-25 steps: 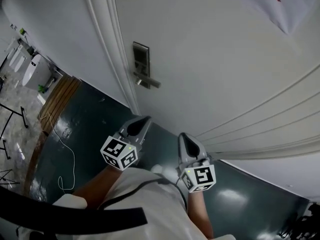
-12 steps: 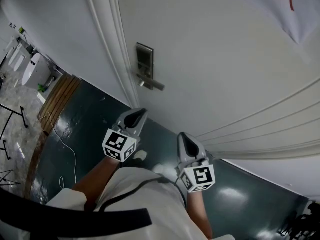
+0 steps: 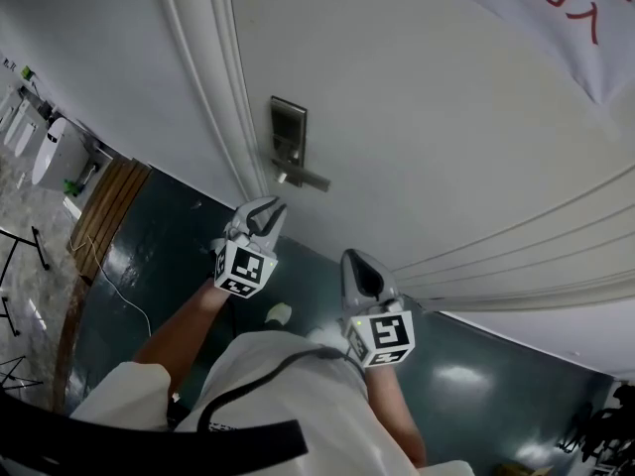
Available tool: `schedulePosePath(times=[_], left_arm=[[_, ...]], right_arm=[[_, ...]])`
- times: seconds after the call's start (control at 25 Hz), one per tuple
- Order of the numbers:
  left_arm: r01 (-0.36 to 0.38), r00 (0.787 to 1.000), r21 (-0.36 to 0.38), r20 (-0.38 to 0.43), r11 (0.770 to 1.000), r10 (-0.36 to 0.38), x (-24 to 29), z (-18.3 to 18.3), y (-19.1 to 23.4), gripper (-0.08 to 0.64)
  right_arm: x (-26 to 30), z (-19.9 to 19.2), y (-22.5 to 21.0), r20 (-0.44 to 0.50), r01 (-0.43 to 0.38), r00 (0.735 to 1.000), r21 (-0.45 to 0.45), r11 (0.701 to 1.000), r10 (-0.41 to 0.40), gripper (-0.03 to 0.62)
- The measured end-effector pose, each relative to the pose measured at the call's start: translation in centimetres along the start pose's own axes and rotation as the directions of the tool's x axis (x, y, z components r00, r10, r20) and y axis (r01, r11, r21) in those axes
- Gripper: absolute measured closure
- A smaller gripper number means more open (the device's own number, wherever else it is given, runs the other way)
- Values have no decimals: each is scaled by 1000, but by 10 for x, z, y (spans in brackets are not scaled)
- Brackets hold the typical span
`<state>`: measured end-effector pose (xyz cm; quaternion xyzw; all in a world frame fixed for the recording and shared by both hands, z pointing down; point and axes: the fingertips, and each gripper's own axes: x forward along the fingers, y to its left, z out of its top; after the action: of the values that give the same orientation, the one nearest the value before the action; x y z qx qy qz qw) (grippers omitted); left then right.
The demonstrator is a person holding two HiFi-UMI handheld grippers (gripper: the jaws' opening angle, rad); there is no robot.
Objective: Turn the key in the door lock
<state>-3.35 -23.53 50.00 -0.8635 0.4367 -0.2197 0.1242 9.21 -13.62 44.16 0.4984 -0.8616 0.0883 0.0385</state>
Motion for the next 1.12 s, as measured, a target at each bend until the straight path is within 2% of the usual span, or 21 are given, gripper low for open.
schedulePosePath(times=[0.12,0.24,0.36,0.48,0.64,0.76,0.84,0.92,1.12], left_arm=[[9,1000,83,-12,997,-8,11,-8,3,478],[19,1000,130,-25,991,-16,23,-17,8,469],[21,999,213,-36,977,-14,34,-23,14,439],[35,999,354,-49,935,-18,44,-29,18,422],[54,998,537,-66,842,-21,56,-35,18,413],[37,998,625,-61,779,2,63,-37,19,413],[21,998,662,-55,750,20,67,-40,19,413],[6,998,679,-46,734,35,68,-41,19,413],[-6,996,688,-63,726,68,70,-42,24,414]], right_arm=[[19,0,11,-3,-19,1000,-4,1000,19,584],[41,-6,19,-25,-31,999,-16,999,30,584],[62,-10,26,-38,-44,998,-23,999,44,584],[76,-12,31,-42,-46,998,-26,999,45,584],[86,-11,33,-50,-42,998,-27,999,41,584],[90,-9,29,-49,-31,998,-26,999,29,584],[90,-9,27,-53,-22,998,-30,999,20,584],[89,-8,25,-46,-13,999,-30,999,12,584],[87,-11,23,-51,-10,999,-26,1000,9,584]])
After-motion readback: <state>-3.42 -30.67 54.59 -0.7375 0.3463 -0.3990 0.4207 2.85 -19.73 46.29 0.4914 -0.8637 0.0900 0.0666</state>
